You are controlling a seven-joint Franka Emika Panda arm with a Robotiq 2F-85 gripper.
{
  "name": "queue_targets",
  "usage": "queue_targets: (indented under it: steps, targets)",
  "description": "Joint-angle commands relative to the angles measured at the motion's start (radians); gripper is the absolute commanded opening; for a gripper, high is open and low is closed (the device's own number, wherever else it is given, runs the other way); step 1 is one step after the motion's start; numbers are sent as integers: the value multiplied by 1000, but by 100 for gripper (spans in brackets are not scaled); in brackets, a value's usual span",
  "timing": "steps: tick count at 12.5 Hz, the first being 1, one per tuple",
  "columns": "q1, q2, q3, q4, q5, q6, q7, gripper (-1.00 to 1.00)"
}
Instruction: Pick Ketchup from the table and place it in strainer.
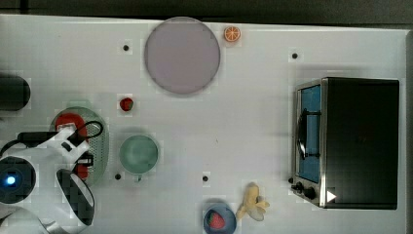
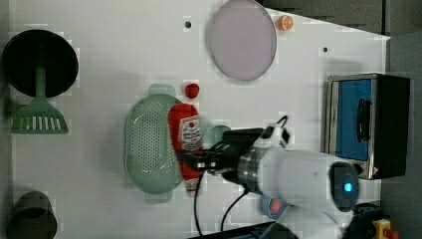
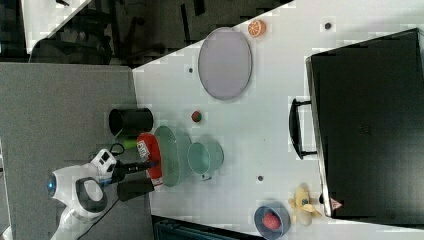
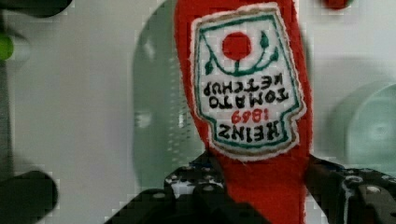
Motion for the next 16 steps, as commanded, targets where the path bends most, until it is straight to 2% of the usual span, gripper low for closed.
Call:
queue_targets:
  steps: [1,4,5,9,12,16]
  targets:
    - [8,86,7,17,1,134,180,9]
    - [27,187,0,16,-19,231,187,9]
    - [30,211,-4,15,-25,262,187,18]
    - [25,222,-8,20,-25,281,187,99]
    - [-18,136,-20,20,-12,243,203,100]
    - [-148,-35,-58,23,-12,66,203,100]
